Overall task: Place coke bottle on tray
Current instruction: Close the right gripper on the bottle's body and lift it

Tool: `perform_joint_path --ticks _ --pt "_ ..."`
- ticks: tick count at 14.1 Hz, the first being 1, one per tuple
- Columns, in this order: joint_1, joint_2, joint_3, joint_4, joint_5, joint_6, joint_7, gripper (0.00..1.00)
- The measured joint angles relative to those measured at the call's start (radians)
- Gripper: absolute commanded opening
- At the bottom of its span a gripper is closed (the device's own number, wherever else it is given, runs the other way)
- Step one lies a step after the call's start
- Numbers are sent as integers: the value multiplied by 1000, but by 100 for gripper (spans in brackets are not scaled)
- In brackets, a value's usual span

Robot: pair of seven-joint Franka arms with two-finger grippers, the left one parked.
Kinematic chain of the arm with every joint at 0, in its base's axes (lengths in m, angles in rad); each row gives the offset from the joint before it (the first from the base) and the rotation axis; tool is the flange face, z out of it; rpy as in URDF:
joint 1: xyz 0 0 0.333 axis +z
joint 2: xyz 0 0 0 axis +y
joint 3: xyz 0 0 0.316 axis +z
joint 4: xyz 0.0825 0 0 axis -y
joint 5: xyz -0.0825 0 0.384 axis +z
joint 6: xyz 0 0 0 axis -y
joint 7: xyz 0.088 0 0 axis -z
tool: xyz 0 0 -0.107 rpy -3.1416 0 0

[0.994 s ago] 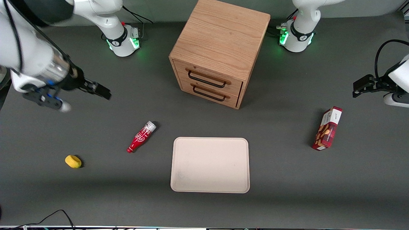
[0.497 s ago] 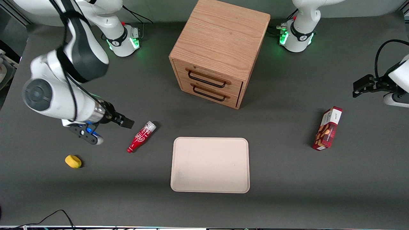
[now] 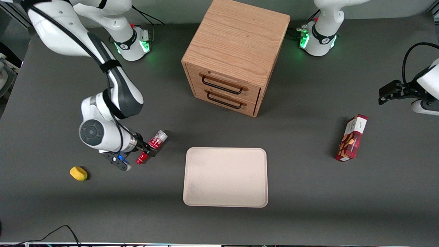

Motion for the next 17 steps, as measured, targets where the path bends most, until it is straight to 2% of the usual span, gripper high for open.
perform_joint_path --ticks 3,11,12,14,15,17 --pt "0 37 0 -49 -34 103 26 100" --pt "-2 85 -18 -127 -36 223 27 100" --pt "-3 89 -18 -132 -36 233 27 85" --pt "-3 99 -18 -136 -44 244 27 15" --pt "-3 103 -18 -136 -59 246 27 0" --pt "-3 107 -17 -135 -79 253 27 0"
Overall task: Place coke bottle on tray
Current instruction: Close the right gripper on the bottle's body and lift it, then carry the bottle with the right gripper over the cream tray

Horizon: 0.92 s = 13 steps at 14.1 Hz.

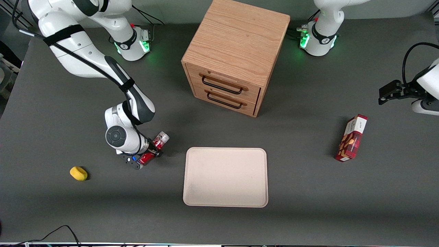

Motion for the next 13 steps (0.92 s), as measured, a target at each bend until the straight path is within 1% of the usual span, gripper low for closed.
perform_joint_path --ticks 5,7,9,13 --pt "1 -5 1 6 -17 6 -7 0" --pt "1 -31 2 14 -22 -11 -54 0" --pt "0 -81 2 42 -24 -82 -118 0" --pt "0 -171 17 166 -24 -295 -266 0"
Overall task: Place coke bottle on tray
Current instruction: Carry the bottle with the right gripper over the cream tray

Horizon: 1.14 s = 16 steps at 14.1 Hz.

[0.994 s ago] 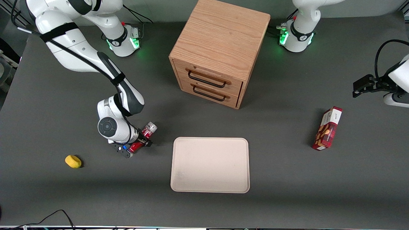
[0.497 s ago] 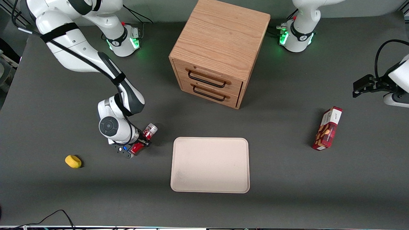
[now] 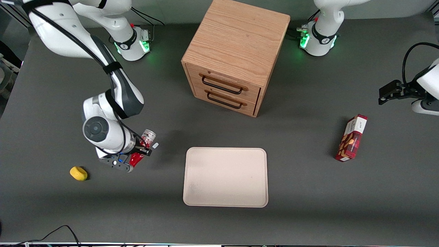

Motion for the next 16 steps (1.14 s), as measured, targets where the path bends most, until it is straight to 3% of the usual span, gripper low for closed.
perform_joint_path --ticks 4,8,16 --pt "6 17 106 173 0 -121 -91 0" --pt "40 191 198 377 0 -125 -124 0" --pt "91 513 201 494 -4 156 -188 0"
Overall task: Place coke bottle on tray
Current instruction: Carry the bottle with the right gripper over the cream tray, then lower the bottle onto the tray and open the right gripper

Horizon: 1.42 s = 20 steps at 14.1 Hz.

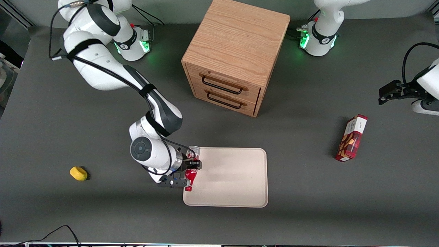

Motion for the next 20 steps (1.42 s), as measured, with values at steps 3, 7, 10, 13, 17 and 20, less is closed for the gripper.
perform_joint_path --ticks 3,7,10,13,17,20 --pt "5 34 -1 10 0 29 2 0" --pt "20 58 -35 10 -4 67 2 0" --pt "21 74 -40 10 -35 84 2 0" --pt "22 76 -39 12 -37 85 2 36" --pt "22 79 -40 13 -47 95 2 100" --pt "24 81 -39 13 -68 106 3 100"
